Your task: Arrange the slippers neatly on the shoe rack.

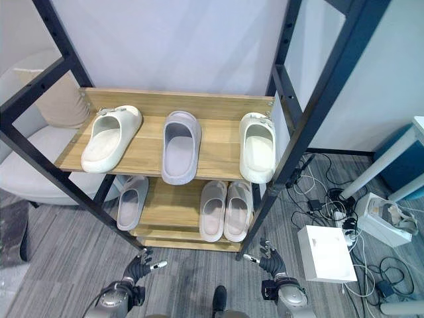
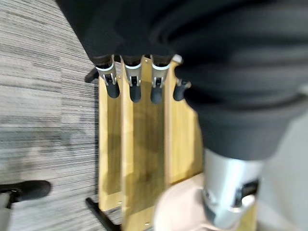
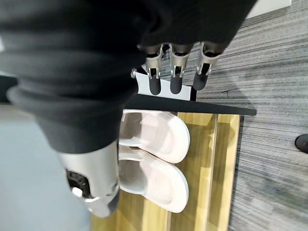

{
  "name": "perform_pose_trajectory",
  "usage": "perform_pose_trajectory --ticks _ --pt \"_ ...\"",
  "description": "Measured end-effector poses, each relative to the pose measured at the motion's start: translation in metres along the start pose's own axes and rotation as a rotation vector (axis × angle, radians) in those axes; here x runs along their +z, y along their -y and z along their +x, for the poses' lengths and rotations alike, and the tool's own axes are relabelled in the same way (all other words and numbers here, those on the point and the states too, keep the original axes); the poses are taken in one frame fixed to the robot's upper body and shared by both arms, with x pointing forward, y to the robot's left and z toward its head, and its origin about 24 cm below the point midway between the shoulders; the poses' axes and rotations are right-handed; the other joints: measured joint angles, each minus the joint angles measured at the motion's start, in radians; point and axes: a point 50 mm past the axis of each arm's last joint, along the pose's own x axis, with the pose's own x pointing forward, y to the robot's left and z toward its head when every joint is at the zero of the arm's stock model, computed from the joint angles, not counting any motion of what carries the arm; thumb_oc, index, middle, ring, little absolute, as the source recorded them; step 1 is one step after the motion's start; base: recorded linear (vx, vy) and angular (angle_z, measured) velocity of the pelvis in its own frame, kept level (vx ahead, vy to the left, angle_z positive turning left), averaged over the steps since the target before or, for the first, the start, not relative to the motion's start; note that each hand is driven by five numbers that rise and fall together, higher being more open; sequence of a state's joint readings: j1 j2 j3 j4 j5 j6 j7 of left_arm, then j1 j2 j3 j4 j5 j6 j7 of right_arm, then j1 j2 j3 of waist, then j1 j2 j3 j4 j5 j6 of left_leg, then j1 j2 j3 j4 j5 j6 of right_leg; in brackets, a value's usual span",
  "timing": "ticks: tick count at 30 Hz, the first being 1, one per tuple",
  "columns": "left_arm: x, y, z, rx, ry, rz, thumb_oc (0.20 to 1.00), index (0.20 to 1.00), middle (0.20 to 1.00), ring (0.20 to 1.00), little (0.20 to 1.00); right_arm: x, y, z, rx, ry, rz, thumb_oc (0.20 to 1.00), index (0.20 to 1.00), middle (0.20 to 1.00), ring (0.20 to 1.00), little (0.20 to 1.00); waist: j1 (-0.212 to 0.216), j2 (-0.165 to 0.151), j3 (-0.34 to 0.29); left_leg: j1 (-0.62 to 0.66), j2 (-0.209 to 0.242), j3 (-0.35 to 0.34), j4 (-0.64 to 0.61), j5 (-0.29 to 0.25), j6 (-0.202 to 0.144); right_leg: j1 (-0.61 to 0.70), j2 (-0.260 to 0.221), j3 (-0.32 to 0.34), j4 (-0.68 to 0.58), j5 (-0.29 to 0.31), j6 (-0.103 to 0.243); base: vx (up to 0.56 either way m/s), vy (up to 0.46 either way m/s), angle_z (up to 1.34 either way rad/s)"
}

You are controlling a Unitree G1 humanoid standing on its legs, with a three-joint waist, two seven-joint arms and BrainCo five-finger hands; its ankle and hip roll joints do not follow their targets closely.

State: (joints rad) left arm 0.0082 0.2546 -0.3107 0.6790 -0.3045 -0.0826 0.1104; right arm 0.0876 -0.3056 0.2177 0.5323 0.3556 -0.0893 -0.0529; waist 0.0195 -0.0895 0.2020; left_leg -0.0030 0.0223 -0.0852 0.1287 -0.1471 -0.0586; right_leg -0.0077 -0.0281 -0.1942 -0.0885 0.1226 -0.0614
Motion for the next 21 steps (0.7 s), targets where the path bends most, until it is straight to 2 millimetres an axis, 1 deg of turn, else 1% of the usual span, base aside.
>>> perform_pose_trajectory --ticks 1,2,3,4,5,6,7,8,9,10,11,13,15,17,18,19,20,21 --pt "0.002 0.001 0.001 -0.002 0.005 0.003 1.0 1.0 1.0 1.0 1.0 0.003 0.0 0.002 0.001 0.009 -0.003 1.0 1.0 1.0 1.0 1.0 0.001 0.003 0.007 -0.023 0.023 -0.002 -0.04 0.025 -0.013 0.003 0.007 -0.003 0.0 -0.011 0.007 0.16 0.123 0.09" --pt "0.003 0.001 0.001 -0.004 0.007 0.004 1.0 1.0 1.0 1.0 1.0 0.005 -0.001 0.003 0.003 0.014 -0.004 1.0 1.0 1.0 1.0 1.0 0.006 0.001 0.011 -0.042 0.036 0.011 -0.114 0.074 -0.018 -0.001 0.01 -0.004 -0.001 -0.026 -0.004 0.09 0.114 -0.07" --pt "0.003 0.002 0.002 -0.005 0.006 0.002 1.0 1.0 1.0 1.0 1.0 0.006 0.0 0.003 0.005 0.016 -0.009 1.0 1.0 1.0 1.0 1.0 0.006 0.006 0.02 -0.055 0.042 0.014 -0.14 0.117 -0.014 0.007 0.014 -0.001 0.0 -0.025 -0.004 0.06 0.083 -0.2" --pt "0.002 0.003 0.001 -0.005 0.002 0.001 1.0 1.0 1.0 1.0 1.0 0.006 0.0 0.003 0.006 0.016 -0.012 1.0 1.0 1.0 1.0 1.0 0.009 0.015 0.02 -0.058 0.045 0.014 -0.137 0.133 -0.013 0.015 0.02 -0.001 0.0 -0.019 0.005 0.09 0.137 -0.2" --pt "-0.001 0.004 0.0 -0.008 -0.005 -0.003 1.0 1.0 1.0 1.0 1.0 0.003 0.001 0.001 0.005 0.009 -0.015 1.0 1.0 1.0 1.0 1.0 0.005 0.041 0.006 -0.054 0.047 0.014 -0.133 0.157 -0.009 0.022 0.031 -0.003 -0.001 -0.03 0.0 0.09 0.127 -0.15" --pt "0.0 0.006 0.0 -0.011 -0.003 -0.003 1.0 1.0 1.0 1.0 1.0 0.001 0.001 -0.001 0.004 0.002 -0.014 1.0 1.0 1.0 1.0 1.0 -0.005 0.045 0.005 -0.051 0.042 0.016 -0.11 0.156 -0.008 0.025 0.031 -0.001 -0.001 -0.033 0.002 0.09 0.127 -0.07" --pt "-0.001 0.005 0.0 -0.008 -0.003 -0.005 1.0 1.0 1.0 1.0 1.0 -0.002 0.001 -0.002 0.005 -0.005 -0.015 1.0 1.0 1.0 1.0 1.0 -0.005 0.052 0.0 -0.048 0.033 0.017 -0.097 0.154 -0.004 0.038 0.032 -0.001 0.0 -0.035 0.008 0.05 0.094 -0.01" --pt "-0.002 0.004 -0.001 -0.006 -0.007 -0.004 1.0 1.0 1.0 1.0 1.0 -0.006 0.0 -0.006 0.011 -0.017 -0.015 1.0 1.0 1.0 1.0 1.0 -0.011 0.064 -0.009 -0.026 0.022 0.014 -0.133 0.187 0.005 0.041 0.028 0.003 0.0 -0.038 0.031 0.04 0.089 -0.03" --pt "0.0 0.003 -0.001 -0.006 0.001 -0.003 1.0 1.0 1.0 1.0 1.0 -0.007 0.0 -0.007 0.017 -0.018 -0.019 1.0 1.0 1.0 1.0 1.0 -0.011 0.061 -0.009 -0.009 0.014 0.017 -0.158 0.197 0.014 0.042 0.019 0.008 0.0 -0.036 0.043 0.04 0.119 -0.01" --pt "0.0 0.003 -0.001 -0.007 0.002 -0.003 1.0 1.0 1.0 1.0 1.0 -0.008 0.0 -0.009 0.021 -0.017 -0.037 1.0 1.0 1.0 1.0 1.0 -0.015 0.061 -0.011 0.015 0.0 0.018 -0.2 0.217 0.027 0.044 0.005 0.013 0.001 -0.027 0.068 0.02 0.092 -0.03" --pt "-0.001 0.003 -0.002 -0.008 0.0 -0.004 1.0 1.0 1.0 1.0 1.0 -0.008 -0.001 -0.009 0.023 -0.014 -0.047 1.0 1.0 1.0 1.0 1.0 -0.017 0.062 -0.011 0.021 -0.006 0.018 -0.211 0.224 0.036 0.046 -0.002 0.016 0.001 -0.025 0.08 0.01 0.083 0.02" --pt "-0.005 0.003 -0.004 -0.007 -0.01 -0.006 1.0 1.0 1.0 1.0 1.0 0.0 -0.003 -0.011 0.042 0.023 -0.11 1.0 1.0 1.0 1.0 1.0 -0.014 0.06 -0.013 0.023 -0.023 0.022 -0.216 0.222 0.037 0.046 -0.019 0.025 0.001 -0.027 0.096 0.0 0.07 -0.02" --pt "-0.012 -0.001 -0.007 0.001 -0.028 0.001 1.0 1.0 1.0 1.0 1.0 0.024 -0.006 -0.021 0.077 0.149 -0.246 1.0 1.0 1.0 1.0 1.0 -0.013 0.056 -0.016 0.029 -0.034 0.038 -0.213 0.222 0.046 0.047 -0.032 0.034 0.001 -0.023 0.103 -0.02 0.063 -0.09" --pt "-0.017 -0.005 -0.011 0.01 -0.042 0.011 1.0 1.0 1.0 1.0 1.0 0.047 -0.003 -0.032 0.088 0.258 -0.377 1.0 1.0 1.0 1.0 1.0 -0.015 0.053 -0.017 0.04 -0.039 0.041 -0.213 0.219 0.052 0.055 -0.036 0.037 0.001 -0.021 0.105 -0.03 0.061 -0.05" --pt "-0.02 -0.005 -0.013 0.014 -0.049 0.016 1.0 1.0 1.0 1.0 1.0 0.067 0.004 -0.05 0.069 0.358 -0.498 1.0 1.0 1.0 1.0 1.0 -0.017 0.053 -0.017 0.046 -0.042 0.042 -0.21 0.22 0.055 0.06 -0.039 0.037 0.006 -0.019 0.108 -0.02 0.062 -0.01" --pt "-0.023 -0.007 -0.015 0.024 -0.055 0.016 1.0 1.0 1.0 1.0 1.0 0.083 0.01 -0.064 0.033 0.458 -0.573 1.0 1.0 1.0 1.0 1.0 -0.019 0.049 -0.02 0.051 -0.042 0.044 -0.21 0.218 0.058 0.065 -0.04 0.039 0.006 -0.021 0.11 -0.02 0.064 -0.05" --pt "-0.026 -0.008 -0.016 0.029 -0.063 0.022 1.0 1.0 1.0 1.0 1.0 0.089 0.011 -0.067 0.019 0.496 -0.609 1.0 1.0 1.0 1.0 1.0 -0.021 0.045 -0.022 0.056 -0.042 0.047 -0.21 0.217 0.06 0.069 -0.039 0.044 0.005 -0.022 0.11 -0.03 0.067 -0.16" --pt "-0.028 -0.008 -0.017 0.028 -0.069 0.041 1.0 1.0 1.0 1.0 1.0 0.096 0.016 -0.074 -0.013 0.531 -0.68 1.0 1.0 1.0 1.0 1.0 -0.035 0.034 -0.026 0.061 -0.041 0.057 -0.21 0.214 0.061 0.069 -0.037 0.055 0.006 -0.022 0.11 -0.03 0.064 -0.18"
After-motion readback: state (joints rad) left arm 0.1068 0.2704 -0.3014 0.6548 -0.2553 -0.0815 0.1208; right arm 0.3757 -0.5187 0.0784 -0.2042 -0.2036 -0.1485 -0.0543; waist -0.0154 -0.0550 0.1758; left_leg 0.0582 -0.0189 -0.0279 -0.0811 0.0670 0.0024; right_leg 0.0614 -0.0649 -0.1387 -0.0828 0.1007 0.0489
